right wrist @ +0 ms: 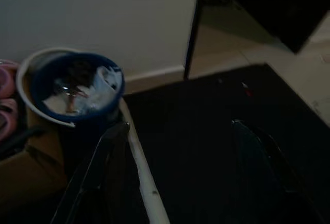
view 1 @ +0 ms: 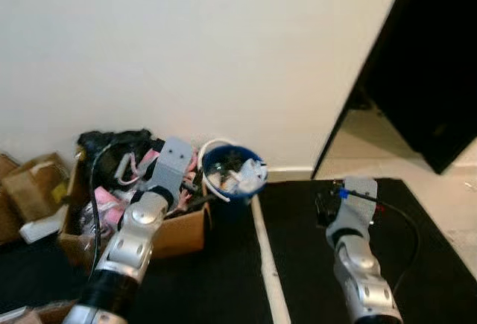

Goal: Picking trash to rubbish bin

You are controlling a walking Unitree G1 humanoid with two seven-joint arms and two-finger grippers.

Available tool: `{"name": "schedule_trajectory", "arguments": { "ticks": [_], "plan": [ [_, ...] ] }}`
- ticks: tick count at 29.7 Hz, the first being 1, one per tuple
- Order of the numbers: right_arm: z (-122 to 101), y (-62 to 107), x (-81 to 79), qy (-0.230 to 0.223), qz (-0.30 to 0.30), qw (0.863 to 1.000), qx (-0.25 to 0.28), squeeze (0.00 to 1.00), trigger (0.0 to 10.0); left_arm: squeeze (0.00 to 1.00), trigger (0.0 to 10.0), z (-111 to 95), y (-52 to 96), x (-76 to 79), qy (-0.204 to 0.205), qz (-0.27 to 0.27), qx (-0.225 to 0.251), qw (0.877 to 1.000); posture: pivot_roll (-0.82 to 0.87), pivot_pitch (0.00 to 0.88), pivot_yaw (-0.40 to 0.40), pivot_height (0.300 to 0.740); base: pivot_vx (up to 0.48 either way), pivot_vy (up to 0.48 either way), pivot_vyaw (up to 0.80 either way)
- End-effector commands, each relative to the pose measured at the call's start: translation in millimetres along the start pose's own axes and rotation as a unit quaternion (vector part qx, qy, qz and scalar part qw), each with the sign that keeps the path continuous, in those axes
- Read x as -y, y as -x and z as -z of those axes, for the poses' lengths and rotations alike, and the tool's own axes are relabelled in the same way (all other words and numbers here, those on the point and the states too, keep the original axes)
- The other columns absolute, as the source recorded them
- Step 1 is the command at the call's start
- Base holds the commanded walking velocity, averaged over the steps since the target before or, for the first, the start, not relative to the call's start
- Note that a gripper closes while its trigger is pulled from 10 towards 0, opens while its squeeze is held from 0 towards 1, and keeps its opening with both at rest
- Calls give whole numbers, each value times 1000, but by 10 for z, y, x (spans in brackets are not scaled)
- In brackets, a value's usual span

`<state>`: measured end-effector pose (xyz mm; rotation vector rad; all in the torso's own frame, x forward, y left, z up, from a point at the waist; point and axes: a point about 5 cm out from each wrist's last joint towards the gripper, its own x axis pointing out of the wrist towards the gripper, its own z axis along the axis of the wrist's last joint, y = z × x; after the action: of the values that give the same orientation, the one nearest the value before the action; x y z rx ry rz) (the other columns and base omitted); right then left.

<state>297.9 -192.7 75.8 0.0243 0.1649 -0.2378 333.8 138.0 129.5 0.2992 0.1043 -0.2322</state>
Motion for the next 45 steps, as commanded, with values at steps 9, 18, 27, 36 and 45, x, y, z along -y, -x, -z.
{"name": "schedule_trajectory", "arguments": {
  "ticks": [9, 18, 27, 36, 45],
  "plan": [
    [45, 26, 40, 2, 12, 1000, -11, 0, 10000, 0, 10000, 52, -1, -14, 20, -18, -5, 1000, -71, 74, -2, 740, 0, 0, -800],
    [29, 28, 63, 5, 16, 1000, -10, 0, 10000, 0, 10000, 50, -24, -8, 21, -14, -4, 1000, -90, 71, 9, 740, 0, 0, -800],
    [38, 29, 107, 14, 16, 1000, -12, 0, 10000, 0, 10000, 43, -32, 25, 26, -15, -3, 1000, -90, 71, -6, 740, 0, 0, -800],
    [50, 27, -13, 14, -1, 1000, -14, 0, 10000, 0, 10000, 97, 5, 39, 25, -12, -9, 1000, -83, 69, -5, 740, 0, 0, -800],
    [82, 54, -7, 15, -7, 1000, -18, 0, 10000, 0, 10000, 174, 16, 71, 35, -10, -19, 999, -86, 64, -7, 740, 0, 0, -800]
  ]
}}
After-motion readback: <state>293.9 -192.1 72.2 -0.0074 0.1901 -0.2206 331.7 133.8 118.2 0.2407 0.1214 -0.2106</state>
